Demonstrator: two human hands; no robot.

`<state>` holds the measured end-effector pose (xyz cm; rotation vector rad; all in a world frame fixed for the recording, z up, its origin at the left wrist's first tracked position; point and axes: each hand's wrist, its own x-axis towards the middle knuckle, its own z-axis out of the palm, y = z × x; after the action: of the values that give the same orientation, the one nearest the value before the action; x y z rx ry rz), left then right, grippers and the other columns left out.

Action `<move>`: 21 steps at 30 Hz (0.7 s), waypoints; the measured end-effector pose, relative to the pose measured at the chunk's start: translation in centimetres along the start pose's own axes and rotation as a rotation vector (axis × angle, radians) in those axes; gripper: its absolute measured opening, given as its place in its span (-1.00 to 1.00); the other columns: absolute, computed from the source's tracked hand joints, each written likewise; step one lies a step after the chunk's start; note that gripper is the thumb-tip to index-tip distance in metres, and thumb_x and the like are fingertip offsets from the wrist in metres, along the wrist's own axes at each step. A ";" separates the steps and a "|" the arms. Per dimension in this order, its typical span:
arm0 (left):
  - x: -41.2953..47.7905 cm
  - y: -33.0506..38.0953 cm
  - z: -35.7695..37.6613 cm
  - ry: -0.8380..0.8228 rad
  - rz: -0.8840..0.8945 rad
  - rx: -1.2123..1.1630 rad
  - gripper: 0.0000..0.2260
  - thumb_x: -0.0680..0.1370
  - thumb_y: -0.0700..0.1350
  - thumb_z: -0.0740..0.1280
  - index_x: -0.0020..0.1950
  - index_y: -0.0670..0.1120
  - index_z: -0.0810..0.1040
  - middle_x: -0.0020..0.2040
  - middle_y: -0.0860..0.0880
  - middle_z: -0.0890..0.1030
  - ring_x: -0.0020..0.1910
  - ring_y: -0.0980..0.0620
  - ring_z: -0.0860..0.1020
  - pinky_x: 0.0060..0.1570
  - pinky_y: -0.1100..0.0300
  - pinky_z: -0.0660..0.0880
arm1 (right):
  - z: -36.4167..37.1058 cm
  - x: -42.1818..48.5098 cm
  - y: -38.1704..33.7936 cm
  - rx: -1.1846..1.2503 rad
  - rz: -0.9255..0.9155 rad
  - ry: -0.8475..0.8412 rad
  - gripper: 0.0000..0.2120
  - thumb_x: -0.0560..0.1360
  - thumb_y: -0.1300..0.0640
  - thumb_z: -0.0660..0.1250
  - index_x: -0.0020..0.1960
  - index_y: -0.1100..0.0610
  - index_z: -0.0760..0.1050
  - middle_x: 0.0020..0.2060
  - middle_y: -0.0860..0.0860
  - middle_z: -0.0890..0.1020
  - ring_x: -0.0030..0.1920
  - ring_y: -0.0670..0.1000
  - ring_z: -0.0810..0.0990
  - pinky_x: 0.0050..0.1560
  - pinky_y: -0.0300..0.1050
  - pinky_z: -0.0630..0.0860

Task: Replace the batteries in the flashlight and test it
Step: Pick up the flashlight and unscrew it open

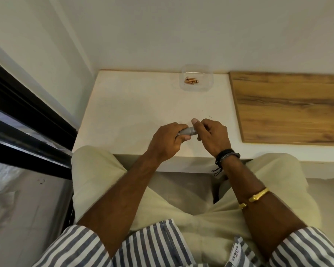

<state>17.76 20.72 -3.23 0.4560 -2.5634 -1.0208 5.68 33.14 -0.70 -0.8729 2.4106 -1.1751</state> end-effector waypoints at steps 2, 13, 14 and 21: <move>0.0 -0.1 0.0 0.000 0.000 0.005 -0.73 0.59 0.02 0.31 0.12 -0.15 0.61 -0.10 -0.12 0.68 -0.20 -0.07 0.59 -0.14 -0.03 0.60 | -0.2 0.0 0.1 0.007 -0.028 -0.033 -0.62 0.63 -0.14 0.26 -0.14 0.13 0.60 -0.37 -0.08 0.62 -0.37 -0.20 0.58 -0.25 -0.23 0.43; 0.1 -0.5 -0.4 0.049 -0.042 -0.018 -0.76 0.61 -0.05 0.34 0.17 -0.17 0.61 -0.06 -0.12 0.68 -0.15 -0.06 0.59 -0.05 -0.02 0.60 | -0.8 0.2 0.5 0.304 -0.009 -0.116 -0.72 0.55 0.04 0.45 0.22 0.09 0.60 0.02 0.03 0.71 -0.02 0.03 0.71 -0.06 -0.08 0.65; 0.1 -0.5 -0.3 0.043 -0.039 -0.016 -0.77 0.61 -0.04 0.34 0.16 -0.17 0.61 -0.07 -0.12 0.67 -0.16 -0.06 0.58 -0.06 -0.02 0.59 | -0.7 0.2 0.5 0.272 0.031 -0.088 -0.73 0.56 -0.06 0.41 0.16 0.09 0.62 -0.05 0.01 0.72 -0.11 0.01 0.72 -0.14 -0.10 0.62; 0.0 -0.5 -0.5 0.036 -0.025 -0.008 -0.78 0.62 -0.05 0.33 0.14 -0.16 0.61 -0.11 -0.11 0.65 -0.19 -0.08 0.56 -0.09 -0.06 0.58 | -0.7 0.4 1.2 0.207 0.003 -0.103 -0.74 0.64 0.01 0.31 -0.02 0.16 0.67 -0.24 0.04 0.71 -0.33 -0.07 0.66 -0.31 -0.15 0.58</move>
<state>18.02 20.06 -3.24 0.5013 -2.5270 -1.0219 4.54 33.86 -1.23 -0.8422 2.1624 -1.3163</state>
